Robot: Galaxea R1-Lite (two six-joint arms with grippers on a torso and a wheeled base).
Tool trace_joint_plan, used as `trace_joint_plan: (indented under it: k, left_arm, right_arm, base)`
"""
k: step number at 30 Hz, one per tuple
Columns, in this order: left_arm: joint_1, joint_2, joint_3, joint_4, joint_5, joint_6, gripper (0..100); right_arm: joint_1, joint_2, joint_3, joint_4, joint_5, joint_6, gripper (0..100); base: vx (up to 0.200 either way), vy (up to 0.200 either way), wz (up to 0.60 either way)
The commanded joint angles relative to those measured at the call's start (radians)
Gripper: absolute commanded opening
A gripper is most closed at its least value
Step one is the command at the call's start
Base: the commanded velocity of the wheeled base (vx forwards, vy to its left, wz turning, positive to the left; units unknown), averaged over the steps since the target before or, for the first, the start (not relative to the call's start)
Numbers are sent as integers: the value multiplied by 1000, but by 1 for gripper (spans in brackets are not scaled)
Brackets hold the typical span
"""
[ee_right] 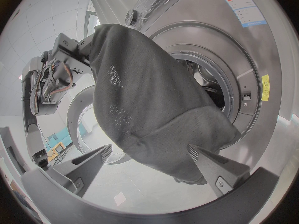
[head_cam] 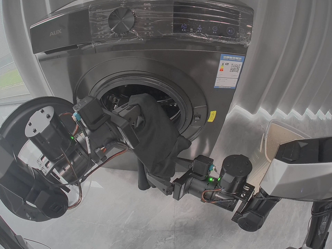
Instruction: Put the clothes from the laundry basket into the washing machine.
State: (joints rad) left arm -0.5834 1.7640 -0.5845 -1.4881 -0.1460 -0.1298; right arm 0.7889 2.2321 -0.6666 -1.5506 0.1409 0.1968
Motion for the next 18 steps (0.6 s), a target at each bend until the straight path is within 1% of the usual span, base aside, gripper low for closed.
trace_joint_plan:
  k: [1,7,11,12,14,15,16,17,18]
  left_arm:
    - [4,8,-20,9,16,-1,0]
    - [10,12,-46,34,43,-1,0]
    - [8,12,-54,42,48,-1,0]
    - [7,11,-55,51,49,-1,0]
    - [5,12,-54,54,49,-1,0]
    - [5,12,-54,57,57,-1,0]
    - [5,12,-54,57,57,-1,0]
    - [5,12,-55,57,66,-1,0]
    - [4,12,-57,58,66,-1,0]
  right_arm:
    - [-4,6,21,-2,-3,-2,100]
    - [-4,4,27,-2,-4,-7,100]
    - [-8,4,15,0,-3,-7,100]
    - [-11,12,-30,0,2,-4,100]
    - [-19,29,-51,1,3,-4,100]
    - [-27,50,-85,1,6,-5,100]
    - [-27,50,-85,1,6,-5,100]
    - [-25,73,-136,1,16,-7,100]
    - [-25,87,-153,3,17,-7,100]
  base:
    - [0,0,0]
    - [0,0,0]
    - [0,0,0]
    - [0,0,0]
    - [0,0,0]
    - [0,0,0]
    - [0,0,0]
    - [0,0,0]
    - [0,0,0]
